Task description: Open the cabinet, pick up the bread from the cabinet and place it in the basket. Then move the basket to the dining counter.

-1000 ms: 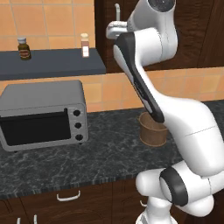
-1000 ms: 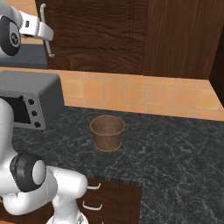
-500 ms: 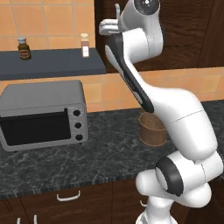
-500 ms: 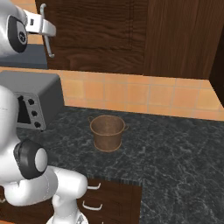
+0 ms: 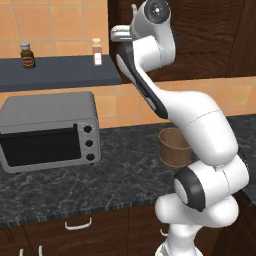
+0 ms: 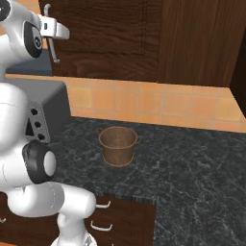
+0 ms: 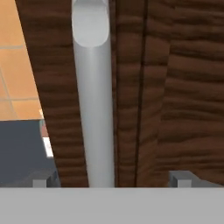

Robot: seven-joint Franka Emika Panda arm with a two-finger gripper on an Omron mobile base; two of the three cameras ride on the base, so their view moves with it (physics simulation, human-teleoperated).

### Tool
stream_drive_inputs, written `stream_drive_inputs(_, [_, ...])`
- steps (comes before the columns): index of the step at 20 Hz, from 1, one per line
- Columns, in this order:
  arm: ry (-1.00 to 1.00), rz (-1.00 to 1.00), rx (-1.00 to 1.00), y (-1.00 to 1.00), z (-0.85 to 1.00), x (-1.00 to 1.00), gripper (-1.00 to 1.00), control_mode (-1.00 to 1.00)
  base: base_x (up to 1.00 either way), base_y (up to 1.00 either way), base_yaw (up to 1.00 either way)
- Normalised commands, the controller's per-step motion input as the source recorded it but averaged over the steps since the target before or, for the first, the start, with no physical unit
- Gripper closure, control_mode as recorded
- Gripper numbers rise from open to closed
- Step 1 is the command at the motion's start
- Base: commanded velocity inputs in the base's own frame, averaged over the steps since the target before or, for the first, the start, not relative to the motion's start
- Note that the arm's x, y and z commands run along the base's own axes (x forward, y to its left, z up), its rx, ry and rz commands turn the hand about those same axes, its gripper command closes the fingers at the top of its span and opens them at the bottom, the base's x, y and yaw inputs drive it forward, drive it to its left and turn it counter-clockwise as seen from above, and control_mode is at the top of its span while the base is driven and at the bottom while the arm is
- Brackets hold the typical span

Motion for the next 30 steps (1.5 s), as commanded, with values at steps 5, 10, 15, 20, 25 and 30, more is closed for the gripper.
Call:
stream_drive_inputs(5, [-0.05, 0.00, 0.00, 0.01, -0.04, 0.47, -1.00, -1.00, 0.00, 0.00, 0.00])
stream_drive_inputs(10, [-0.05, 0.00, 0.00, 0.02, -0.05, 0.43, -1.00, -1.00, 0.00, 0.00, 0.00])
stream_drive_inputs(15, [-0.04, 0.03, 0.00, 0.00, -0.01, 0.32, 1.00, -1.00, 0.00, 0.00, 0.00])
stream_drive_inputs(20, [-0.04, 0.02, 0.00, 0.00, 0.00, 0.23, 1.00, -1.00, 0.00, 0.00, 0.00])
stream_drive_inputs(25, [-0.08, 0.12, 0.00, -0.18, -0.03, -0.51, 1.00, -1.00, 0.00, 0.00, 0.00])
stream_drive_inputs(30, [-0.20, 0.31, 0.00, -0.64, -0.04, -1.00, 1.00, -1.00, 0.00, 0.00, 0.00])
